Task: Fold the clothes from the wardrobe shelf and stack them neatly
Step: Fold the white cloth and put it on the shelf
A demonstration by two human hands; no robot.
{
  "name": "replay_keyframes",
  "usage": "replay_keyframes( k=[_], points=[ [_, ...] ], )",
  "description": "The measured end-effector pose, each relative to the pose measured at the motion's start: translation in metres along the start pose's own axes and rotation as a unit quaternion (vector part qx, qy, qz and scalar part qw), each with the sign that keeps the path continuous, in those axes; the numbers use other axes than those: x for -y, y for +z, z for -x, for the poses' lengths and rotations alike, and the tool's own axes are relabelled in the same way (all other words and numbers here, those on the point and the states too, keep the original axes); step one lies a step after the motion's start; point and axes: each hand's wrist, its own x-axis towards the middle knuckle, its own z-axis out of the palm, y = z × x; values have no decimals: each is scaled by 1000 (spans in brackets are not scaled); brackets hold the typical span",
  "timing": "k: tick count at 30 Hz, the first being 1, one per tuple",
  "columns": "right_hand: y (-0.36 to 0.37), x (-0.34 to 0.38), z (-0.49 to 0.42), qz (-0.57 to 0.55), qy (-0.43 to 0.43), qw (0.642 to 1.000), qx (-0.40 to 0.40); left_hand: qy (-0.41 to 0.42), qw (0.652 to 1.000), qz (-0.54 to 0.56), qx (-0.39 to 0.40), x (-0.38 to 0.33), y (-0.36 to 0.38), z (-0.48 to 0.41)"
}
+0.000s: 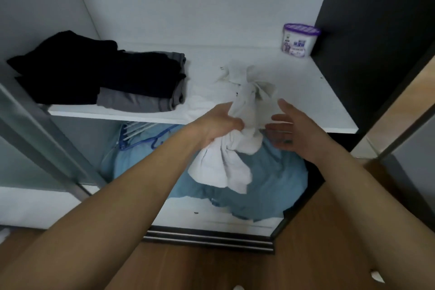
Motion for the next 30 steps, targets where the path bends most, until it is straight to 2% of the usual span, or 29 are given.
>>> replay_keyframes(
  k=[2, 4, 7, 9, 11, 14, 16, 21, 25, 28, 30],
  points=[
    [22, -6, 11, -77, 28, 997, 12, 31, 991, -108, 71, 13, 1, 40],
    [48, -13, 27, -170, 10, 985, 10, 53, 964, -208, 159, 29, 5, 80],
    [87, -26, 54, -185, -17, 982, -45, 53, 933, -251, 252, 53, 2, 140],
    [106, -39, 78, -172, -11, 983, -63, 37, 930, -246, 271, 70, -14, 171],
    [123, -48, 104, -149, -11, 987, -66, 5, 950, -212, 231, 84, -37, 195],
    [146, -55, 146, -91, -12, 994, -57, -36, 994, -78, 69, 102, -67, 219],
    [159, -58, 169, -60, -17, 996, -60, -62, 998, 12, 0, 114, -80, 229],
    [187, -65, 204, -5, -71, 995, -72, -125, 966, 225, -4, 149, -82, 258],
    [201, -70, 213, 28, -86, 994, -66, -72, 916, 393, 18, 162, -72, 273],
    [194, -74, 217, 53, -93, 993, -46, -64, 888, 453, -48, 142, -75, 273],
    [181, -80, 219, 89, -110, 989, -35, -42, 883, 455, -108, 121, -76, 269]
  ],
)
